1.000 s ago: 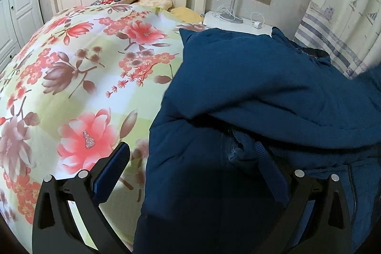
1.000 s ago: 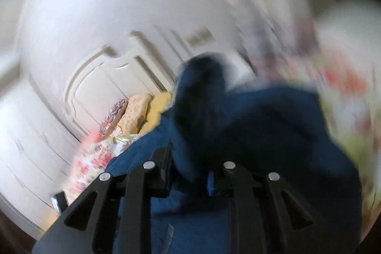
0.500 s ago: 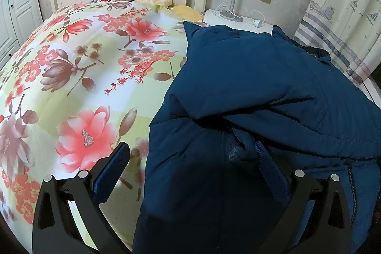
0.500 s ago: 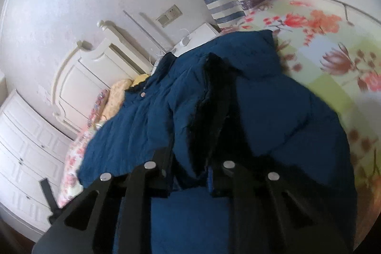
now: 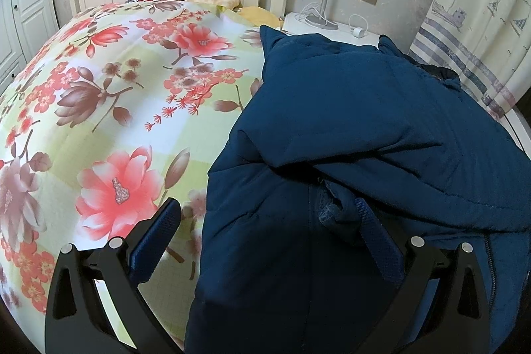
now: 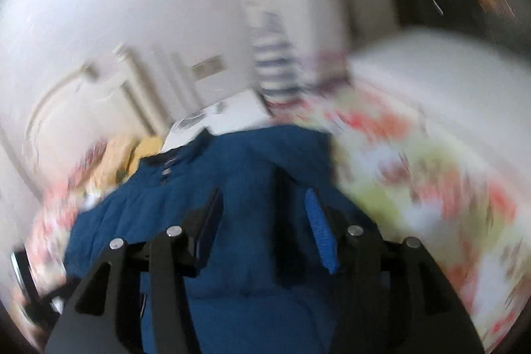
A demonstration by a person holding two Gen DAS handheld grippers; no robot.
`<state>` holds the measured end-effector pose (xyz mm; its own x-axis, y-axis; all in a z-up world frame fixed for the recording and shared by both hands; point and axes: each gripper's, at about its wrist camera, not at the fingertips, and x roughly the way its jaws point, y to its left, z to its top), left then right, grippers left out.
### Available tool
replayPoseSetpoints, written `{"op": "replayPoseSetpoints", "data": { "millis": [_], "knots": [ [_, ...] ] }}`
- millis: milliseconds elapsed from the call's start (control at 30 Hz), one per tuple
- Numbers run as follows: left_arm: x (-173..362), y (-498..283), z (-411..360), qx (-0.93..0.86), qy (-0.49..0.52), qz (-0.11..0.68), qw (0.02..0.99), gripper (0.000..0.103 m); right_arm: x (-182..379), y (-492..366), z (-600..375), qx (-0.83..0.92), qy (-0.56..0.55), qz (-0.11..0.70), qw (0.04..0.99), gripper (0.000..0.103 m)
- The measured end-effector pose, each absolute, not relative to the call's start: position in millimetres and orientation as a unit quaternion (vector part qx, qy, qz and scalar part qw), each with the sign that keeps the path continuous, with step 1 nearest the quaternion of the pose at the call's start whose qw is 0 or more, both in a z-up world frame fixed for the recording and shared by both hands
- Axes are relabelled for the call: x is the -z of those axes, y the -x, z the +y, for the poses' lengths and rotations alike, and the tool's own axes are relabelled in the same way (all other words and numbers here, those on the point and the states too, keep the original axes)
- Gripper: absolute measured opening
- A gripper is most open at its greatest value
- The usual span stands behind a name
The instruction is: Fold large clothes
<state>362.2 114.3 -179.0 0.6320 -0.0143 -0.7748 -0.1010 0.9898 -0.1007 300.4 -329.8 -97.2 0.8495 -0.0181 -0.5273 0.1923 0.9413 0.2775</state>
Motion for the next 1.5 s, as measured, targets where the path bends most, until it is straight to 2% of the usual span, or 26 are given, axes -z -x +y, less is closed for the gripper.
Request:
{"op": "replayPoseSetpoints", "data": {
  "millis": [100,267,333,500,600,700,833,933,1067,1133,1233,1367,1500],
  "knots": [
    [179.0,-362.1,114.4,-0.023,0.070,0.428,0.901,0.099,91.6,-338.8,-285.0,0.017,-0.050,0.295,0.954,0.053],
    [170.5,-351.4,112.9,-0.025,0.050,0.428,0.902,0.099,147.0,-388.8,-285.3,0.053,-0.041,0.402,0.913,0.055],
    [147.4,-330.6,114.2,-0.043,0.042,0.400,0.914,0.099,155.7,-384.3,-286.7,0.045,-0.048,0.381,0.922,0.058],
    [66.3,-312.5,105.0,-0.032,0.075,0.272,0.959,0.099,161.3,-381.7,-276.2,0.048,-0.028,0.379,0.924,0.066],
    [49.0,-344.5,65.4,0.017,0.034,0.275,0.961,0.099,161.1,-383.4,-276.7,0.048,-0.023,0.378,0.924,0.066],
    [75.5,-395.5,22.0,0.026,-0.019,0.335,0.942,0.099,161.0,-382.6,-280.7,0.041,-0.036,0.376,0.925,0.067],
    [149.2,-436.0,-6.1,0.021,-0.056,0.434,0.899,0.099,161.1,-383.0,-282.0,0.038,-0.039,0.375,0.925,0.068],
    [172.2,-426.5,-9.1,0.020,-0.075,0.407,0.910,0.099,161.0,-382.1,-281.5,0.034,-0.040,0.374,0.926,0.069],
    [156.0,-432.4,-4.5,0.020,-0.061,0.437,0.897,0.099,160.8,-382.0,-281.7,0.031,-0.043,0.374,0.926,0.071],
    [122.0,-430.0,-3.8,0.042,-0.037,0.388,0.920,0.099,160.7,-382.2,-281.0,0.031,-0.041,0.374,0.926,0.072],
    [107.0,-455.0,-12.3,0.006,-0.077,0.343,0.936,0.099,160.8,-382.5,-279.5,0.032,-0.037,0.375,0.926,0.072],
    [156.2,-508.3,-7.7,-0.011,-0.096,0.435,0.895,0.099,161.0,-382.5,-279.6,0.030,-0.038,0.374,0.926,0.074],
    [170.2,-508.8,1.1,0.009,-0.066,0.426,0.902,0.099,160.9,-382.5,-277.8,0.027,-0.034,0.375,0.926,0.075]
  ]
}}
